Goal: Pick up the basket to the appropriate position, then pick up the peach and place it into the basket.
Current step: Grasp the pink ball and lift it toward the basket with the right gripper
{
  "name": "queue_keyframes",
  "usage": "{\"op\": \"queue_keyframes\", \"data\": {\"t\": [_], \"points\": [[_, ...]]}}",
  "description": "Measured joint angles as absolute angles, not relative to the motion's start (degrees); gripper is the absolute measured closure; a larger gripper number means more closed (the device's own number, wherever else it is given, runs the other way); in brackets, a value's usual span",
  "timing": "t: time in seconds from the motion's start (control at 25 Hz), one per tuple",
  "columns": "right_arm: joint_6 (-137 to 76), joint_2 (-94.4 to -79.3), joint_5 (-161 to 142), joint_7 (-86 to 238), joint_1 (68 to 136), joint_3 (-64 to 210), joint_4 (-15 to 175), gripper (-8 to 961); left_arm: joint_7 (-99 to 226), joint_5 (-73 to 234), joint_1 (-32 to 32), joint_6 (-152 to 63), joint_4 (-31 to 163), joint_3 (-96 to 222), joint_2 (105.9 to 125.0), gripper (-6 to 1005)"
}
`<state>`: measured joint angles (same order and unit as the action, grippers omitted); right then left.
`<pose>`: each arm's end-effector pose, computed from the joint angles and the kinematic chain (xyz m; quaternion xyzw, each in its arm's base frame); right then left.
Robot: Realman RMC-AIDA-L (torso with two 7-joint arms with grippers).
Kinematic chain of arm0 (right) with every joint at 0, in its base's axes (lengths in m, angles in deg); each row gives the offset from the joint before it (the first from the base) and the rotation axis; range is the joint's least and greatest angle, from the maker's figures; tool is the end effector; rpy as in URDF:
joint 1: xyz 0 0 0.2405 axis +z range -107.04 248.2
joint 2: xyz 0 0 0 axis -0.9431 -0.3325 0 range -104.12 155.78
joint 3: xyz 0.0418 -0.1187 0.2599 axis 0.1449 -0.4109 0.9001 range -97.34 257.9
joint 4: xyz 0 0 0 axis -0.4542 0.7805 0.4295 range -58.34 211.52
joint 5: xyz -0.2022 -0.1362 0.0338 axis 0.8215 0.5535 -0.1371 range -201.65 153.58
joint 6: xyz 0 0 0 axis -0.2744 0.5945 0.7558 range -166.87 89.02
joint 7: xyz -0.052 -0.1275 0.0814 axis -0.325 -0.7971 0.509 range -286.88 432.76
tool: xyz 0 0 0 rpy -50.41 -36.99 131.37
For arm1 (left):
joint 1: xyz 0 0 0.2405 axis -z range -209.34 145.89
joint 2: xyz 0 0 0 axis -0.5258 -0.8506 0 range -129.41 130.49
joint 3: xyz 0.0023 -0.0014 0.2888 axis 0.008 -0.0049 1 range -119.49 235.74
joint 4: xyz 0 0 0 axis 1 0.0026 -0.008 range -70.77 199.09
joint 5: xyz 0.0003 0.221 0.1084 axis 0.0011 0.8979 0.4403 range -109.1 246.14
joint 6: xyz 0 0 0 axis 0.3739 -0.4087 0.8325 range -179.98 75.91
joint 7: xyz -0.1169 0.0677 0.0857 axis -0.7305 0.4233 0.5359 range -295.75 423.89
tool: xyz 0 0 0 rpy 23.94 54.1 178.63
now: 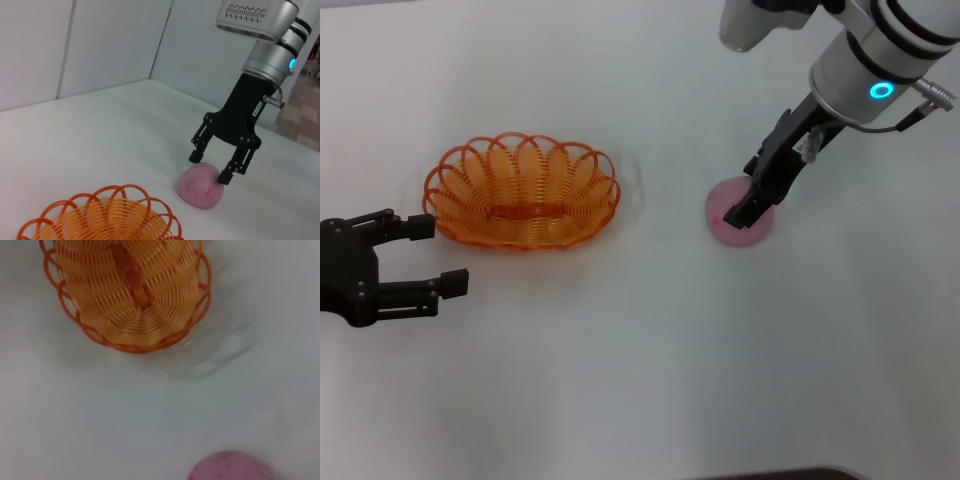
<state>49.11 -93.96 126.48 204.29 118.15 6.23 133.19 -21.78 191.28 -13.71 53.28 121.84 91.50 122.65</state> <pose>0.1945 0.4349 -0.0633 -0.9414 0.2405 -0.2201 0.0868 -0.3398 0.2983 0.0214 -0.9389 -0.2545 -0.2015 0.1147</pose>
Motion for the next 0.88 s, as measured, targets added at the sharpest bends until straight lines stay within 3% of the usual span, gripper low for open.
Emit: {"op": "queue_keyframes", "data": {"t": [0.2,0.6,0.88], "points": [[49.51,-93.96,126.51,204.0,118.53,5.48,132.2,113,-21.84,191.49,-13.7,53.28,121.84,91.59,122.74,106],[49.64,-93.96,126.44,204.25,118.57,5.35,132.3,551,-21.89,191.71,-13.7,53.26,121.55,91.74,122.82,104],[49.71,-93.87,126.43,204.25,118.57,5.68,132.56,793,-22.21,191.74,-13.88,53.26,121.49,91.74,122.81,104]]}}
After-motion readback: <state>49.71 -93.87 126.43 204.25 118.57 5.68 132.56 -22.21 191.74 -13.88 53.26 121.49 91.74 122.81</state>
